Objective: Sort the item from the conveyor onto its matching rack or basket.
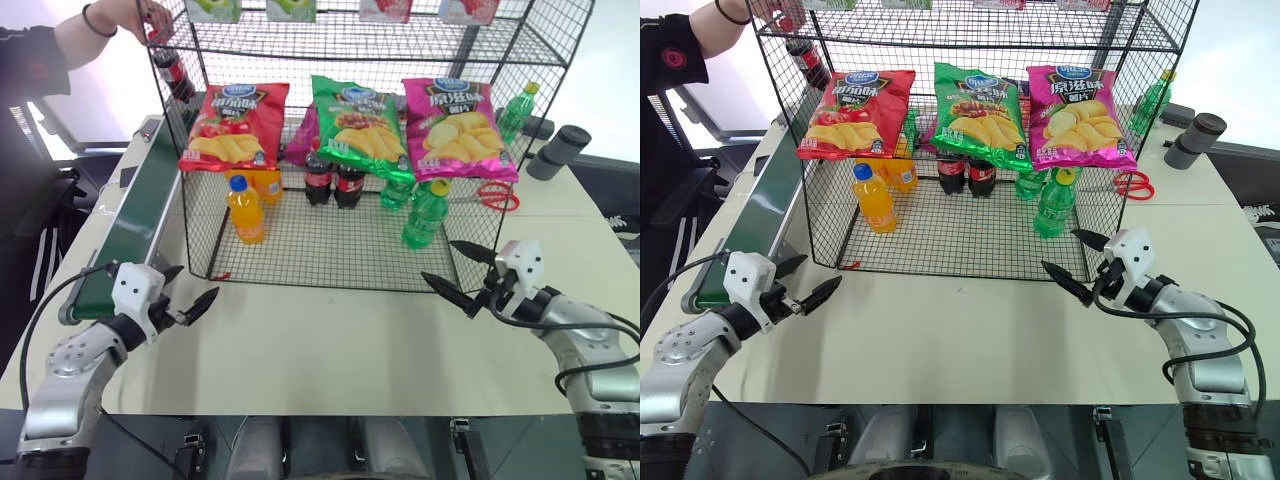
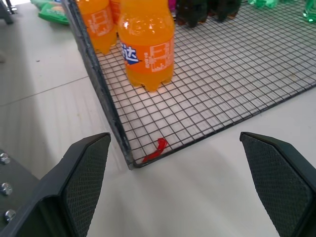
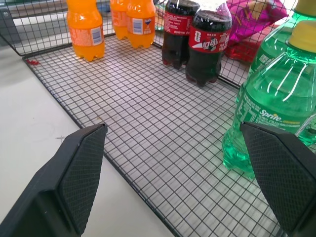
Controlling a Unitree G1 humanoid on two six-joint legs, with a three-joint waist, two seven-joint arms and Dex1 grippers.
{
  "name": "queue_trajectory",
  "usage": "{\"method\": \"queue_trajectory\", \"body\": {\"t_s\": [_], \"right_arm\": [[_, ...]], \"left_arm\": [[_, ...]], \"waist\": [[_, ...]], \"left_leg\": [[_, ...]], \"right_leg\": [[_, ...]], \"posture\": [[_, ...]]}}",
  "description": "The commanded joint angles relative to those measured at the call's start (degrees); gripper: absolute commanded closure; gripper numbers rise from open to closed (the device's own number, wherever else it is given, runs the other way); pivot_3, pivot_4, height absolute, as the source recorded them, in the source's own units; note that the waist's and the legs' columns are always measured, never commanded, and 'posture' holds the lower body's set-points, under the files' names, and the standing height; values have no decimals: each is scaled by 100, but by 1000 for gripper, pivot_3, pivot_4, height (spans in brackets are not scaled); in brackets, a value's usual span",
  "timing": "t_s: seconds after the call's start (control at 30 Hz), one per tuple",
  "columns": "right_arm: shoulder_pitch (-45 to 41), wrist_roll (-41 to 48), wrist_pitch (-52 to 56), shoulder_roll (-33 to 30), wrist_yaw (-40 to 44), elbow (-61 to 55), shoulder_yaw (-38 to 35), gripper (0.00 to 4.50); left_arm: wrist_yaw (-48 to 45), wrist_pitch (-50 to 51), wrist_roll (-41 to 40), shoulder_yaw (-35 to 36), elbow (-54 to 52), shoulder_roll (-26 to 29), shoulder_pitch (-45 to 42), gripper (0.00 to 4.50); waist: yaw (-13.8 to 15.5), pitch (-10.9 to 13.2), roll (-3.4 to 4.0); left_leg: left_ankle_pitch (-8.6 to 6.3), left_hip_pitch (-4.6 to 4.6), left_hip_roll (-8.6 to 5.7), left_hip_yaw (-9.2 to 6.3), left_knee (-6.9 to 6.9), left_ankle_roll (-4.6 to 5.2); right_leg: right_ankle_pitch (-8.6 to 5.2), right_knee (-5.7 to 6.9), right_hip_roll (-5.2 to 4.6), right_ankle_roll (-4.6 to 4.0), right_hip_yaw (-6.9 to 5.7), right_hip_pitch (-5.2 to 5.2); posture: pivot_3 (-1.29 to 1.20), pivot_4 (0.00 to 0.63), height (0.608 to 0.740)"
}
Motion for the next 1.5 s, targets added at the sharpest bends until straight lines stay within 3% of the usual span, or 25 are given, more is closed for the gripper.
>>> {"method": "queue_trajectory", "body": {"t_s": [0.03, 0.33, 0.53, 0.9, 1.5], "right_arm": [[-81, 19, -104, 49, -37, -80, -41, 23], [-287, -6, -57, 149, -124, -95, 61, 23], [-292, 143, 92, 291, -204, -379, 147, 23], [-20, 386, 696, 819, -442, -1470, 790, 23], [-199, -132, 762, 1164, -1078, -1655, 1435, 23]], "left_arm": [[105, -152, -301, 481, -146, -90, -93, 0], [1144, -537, -249, 1295, 469, -556, -533, 0], [1717, -745, -97, 1463, 869, -741, -744, 0], [2217, -996, 137, 1328, 1191, -958, -971, 0], [2719, -1352, 281, 1329, 1666, -1100, -1245, 0]], "waist": [[0, 0, 0], [-5, 0, -1], [8, -3, -5], [1, -6, -9], [0, -9, -14]], "left_leg": [[0, 0, 0, 0, 0, 0], [0, 1, 0, 0, 2, 0], [0, 0, 0, 0, 3, 0], [0, 1, 1, -4, 3, 0], [0, 0, 0, -4, 4, 0]], "right_leg": [[0, 0, 0, 0, 0, 0], [1, 3, 1, 1, -1, 0], [1, 3, 2, 2, -1, 1], [1, 5, 0, 2, -3, 1], [1, 5, -3, 2, -5, 1]], "posture": [[0, 150, 740], [0, 150, 740], [0, 150, 740], [0, 150, 740], [0, 150, 740]]}}
